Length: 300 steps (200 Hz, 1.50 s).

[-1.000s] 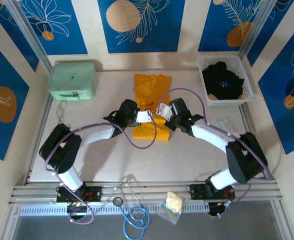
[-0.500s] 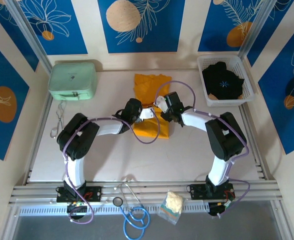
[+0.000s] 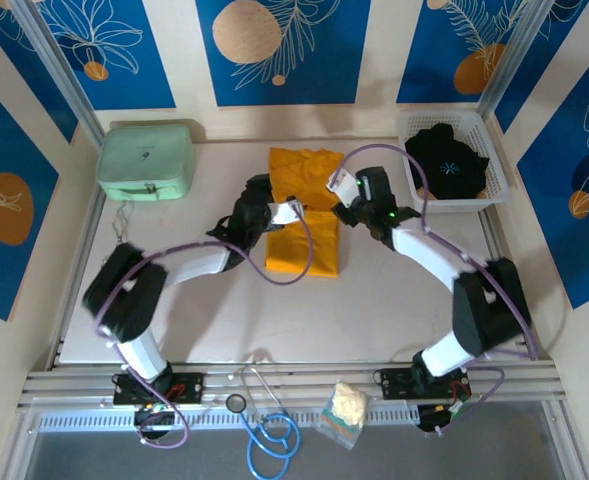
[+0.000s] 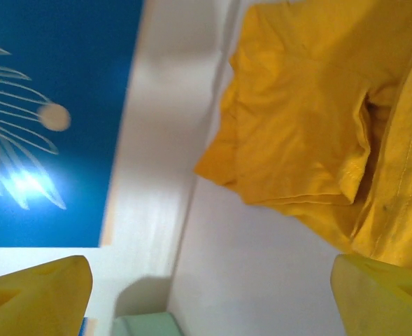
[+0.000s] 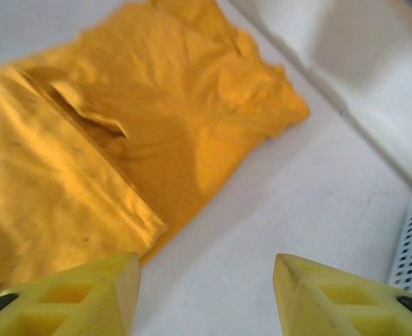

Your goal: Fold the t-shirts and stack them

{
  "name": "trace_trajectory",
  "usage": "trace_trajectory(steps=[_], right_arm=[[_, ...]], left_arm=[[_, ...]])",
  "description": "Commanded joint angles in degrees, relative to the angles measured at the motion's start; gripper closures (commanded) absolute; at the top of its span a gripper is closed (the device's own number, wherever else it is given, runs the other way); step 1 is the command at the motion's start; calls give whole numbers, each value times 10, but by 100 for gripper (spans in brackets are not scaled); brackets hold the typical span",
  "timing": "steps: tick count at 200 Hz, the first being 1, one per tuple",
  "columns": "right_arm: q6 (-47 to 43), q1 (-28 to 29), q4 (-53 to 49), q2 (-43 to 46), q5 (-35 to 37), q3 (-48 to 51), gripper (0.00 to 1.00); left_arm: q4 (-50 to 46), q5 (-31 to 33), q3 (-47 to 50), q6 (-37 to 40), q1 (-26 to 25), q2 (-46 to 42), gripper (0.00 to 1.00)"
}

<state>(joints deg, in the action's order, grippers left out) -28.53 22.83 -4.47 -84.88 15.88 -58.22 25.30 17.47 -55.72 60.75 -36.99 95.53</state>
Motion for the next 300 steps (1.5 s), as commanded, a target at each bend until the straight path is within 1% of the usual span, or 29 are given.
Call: trace_trajectory(steps=[1,13,25,40,47,63,79,115,143,164,210,225,240,261,280,300], right_arm=[[-121,7,-103,80,-137,47,45],[-169,11,-168,120,-192,69,45],[-200,19,-215,150,-225,87,44],[-217,30,-250,162,-235,96,42],[-220,34,-263,158,-235,93,41],[-224,46,-287,127,-237,80,34],[-227,58,-289,89,-226,71,33],[-240,67,-274,22,-222,60,34],[-249,68,-262,-19,-217,47,35],[-256,66,-260,-54,-210,31,36],[-270,57,-260,-118,-199,-6,37],[-274,53,-262,-134,-197,-13,38],[-275,52,-262,-149,-195,-18,38],[-275,51,-261,-168,-191,-21,39],[-275,49,-259,-184,-188,-25,40],[-277,47,-259,-198,-186,-32,40]], left_arm=[[-108,-147,52,54,5,-116,14],[-226,-218,58,67,4,-166,14],[-337,-255,44,66,2,-191,15],[-422,-258,41,79,-9,-199,15],[-444,-250,44,88,-16,-198,15],[-465,-235,56,106,-32,-183,15],[-460,-231,67,118,-44,-161,15],[-413,-230,70,143,-58,-104,15],[-380,-233,59,156,-59,-65,16],[-362,-221,47,164,-58,-31,19],[-284,-195,39,175,-56,21,21],[-289,-189,27,181,-55,43,25],[-300,-183,14,186,-54,63,33],[-296,-177,6,190,-49,88,41],[-276,-162,-3,198,-42,113,44],[-267,-145,-29,206,-33,141,45]])
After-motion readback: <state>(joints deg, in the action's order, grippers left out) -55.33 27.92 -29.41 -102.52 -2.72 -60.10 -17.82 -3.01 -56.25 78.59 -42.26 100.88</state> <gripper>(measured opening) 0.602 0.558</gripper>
